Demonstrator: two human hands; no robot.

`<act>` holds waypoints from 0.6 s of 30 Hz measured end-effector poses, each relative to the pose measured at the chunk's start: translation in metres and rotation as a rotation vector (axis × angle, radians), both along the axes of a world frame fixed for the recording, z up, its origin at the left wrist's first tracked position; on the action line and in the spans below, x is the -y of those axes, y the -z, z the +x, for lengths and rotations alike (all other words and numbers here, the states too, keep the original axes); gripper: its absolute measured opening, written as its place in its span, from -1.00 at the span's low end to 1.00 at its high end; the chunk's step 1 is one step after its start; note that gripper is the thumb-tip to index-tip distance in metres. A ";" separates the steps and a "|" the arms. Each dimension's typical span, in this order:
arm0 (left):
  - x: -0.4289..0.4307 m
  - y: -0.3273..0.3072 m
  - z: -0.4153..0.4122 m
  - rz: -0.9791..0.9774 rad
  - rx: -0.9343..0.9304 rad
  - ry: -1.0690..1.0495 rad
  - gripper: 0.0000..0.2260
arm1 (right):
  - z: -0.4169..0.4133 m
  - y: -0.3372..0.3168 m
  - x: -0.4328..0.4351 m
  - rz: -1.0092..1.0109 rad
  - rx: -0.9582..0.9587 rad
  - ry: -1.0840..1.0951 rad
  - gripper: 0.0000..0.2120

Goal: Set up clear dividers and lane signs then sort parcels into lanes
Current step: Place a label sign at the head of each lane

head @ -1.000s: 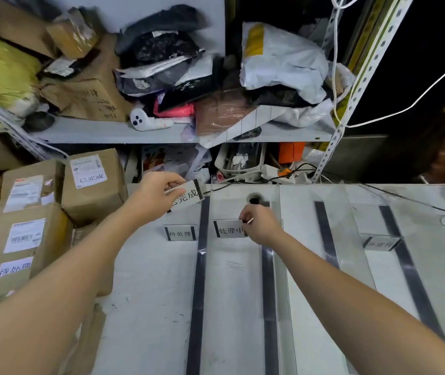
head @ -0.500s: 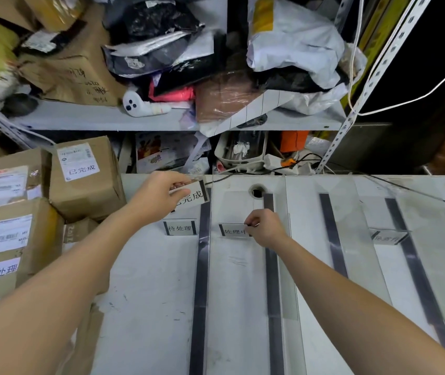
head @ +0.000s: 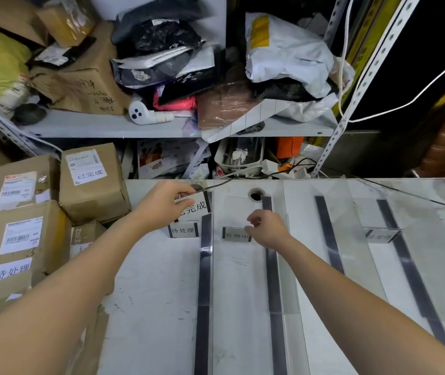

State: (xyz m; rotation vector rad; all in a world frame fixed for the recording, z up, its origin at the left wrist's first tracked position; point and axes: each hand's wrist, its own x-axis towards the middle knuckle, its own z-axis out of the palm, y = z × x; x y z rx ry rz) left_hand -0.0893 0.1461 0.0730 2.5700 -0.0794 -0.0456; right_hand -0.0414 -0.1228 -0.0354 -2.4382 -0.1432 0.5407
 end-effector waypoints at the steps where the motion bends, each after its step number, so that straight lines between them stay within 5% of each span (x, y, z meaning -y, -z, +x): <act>1: 0.001 -0.001 0.000 -0.003 0.013 0.007 -0.79 | -0.001 -0.009 0.001 0.000 0.028 -0.024 -0.68; 9: 0.036 -0.026 0.013 0.022 0.102 0.150 -0.76 | -0.010 -0.089 0.052 -0.235 0.248 -0.048 -0.59; 18: 0.161 -0.046 0.031 0.119 0.125 0.312 -0.80 | -0.008 -0.119 0.172 -0.374 0.236 0.119 -0.52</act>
